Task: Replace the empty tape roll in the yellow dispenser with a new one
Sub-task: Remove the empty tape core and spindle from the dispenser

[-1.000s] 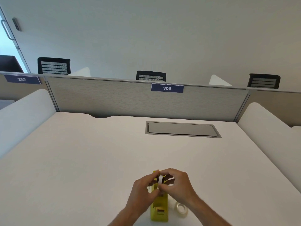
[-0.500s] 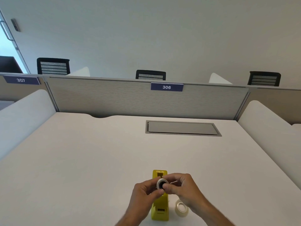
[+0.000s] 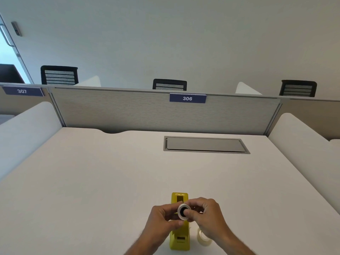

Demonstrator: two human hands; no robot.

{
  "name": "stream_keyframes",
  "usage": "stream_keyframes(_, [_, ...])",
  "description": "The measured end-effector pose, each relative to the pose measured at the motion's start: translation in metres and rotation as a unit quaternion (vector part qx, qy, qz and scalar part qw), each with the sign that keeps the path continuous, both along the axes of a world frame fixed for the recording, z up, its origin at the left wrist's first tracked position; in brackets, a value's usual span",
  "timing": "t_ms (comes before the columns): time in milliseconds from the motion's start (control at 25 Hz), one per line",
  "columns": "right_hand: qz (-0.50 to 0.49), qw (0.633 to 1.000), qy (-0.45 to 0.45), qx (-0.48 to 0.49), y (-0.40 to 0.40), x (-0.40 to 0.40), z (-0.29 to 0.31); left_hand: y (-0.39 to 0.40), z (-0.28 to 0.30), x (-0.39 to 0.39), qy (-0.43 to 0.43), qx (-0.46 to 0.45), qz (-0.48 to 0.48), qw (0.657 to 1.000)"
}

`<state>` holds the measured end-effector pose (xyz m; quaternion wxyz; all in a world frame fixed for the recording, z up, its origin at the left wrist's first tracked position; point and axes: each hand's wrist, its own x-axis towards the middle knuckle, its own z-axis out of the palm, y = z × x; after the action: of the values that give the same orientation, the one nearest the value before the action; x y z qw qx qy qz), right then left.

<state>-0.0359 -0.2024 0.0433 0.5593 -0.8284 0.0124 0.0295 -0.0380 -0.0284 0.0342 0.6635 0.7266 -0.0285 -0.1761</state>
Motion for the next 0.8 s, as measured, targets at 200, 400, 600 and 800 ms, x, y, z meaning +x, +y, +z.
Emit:
stream_keyframes(200, [-0.019, 1.000, -0.021, -0.003, -0.001, -0.001, 0.001, -0.001, 0.000, 0.003, 0.013, -0.007, 0.008, 1.000])
stream_keyframes(400, [-0.032, 0.994, 0.016, 0.108, -0.002, 0.003, 0.008, -0.003, -0.001, 0.006, 0.007, -0.028, 0.023, 0.999])
stream_keyframes(600, [-0.055, 0.980, 0.050, 0.184, -0.006, 0.007, 0.005, -0.003, -0.008, 0.016, -0.005, -0.021, 0.068, 0.997])
stream_keyframes(800, [-0.153, 0.986, 0.024, 0.057, -0.029, 0.024, -0.011, -0.003, -0.006, 0.025, -0.001, -0.045, 0.100, 0.994])
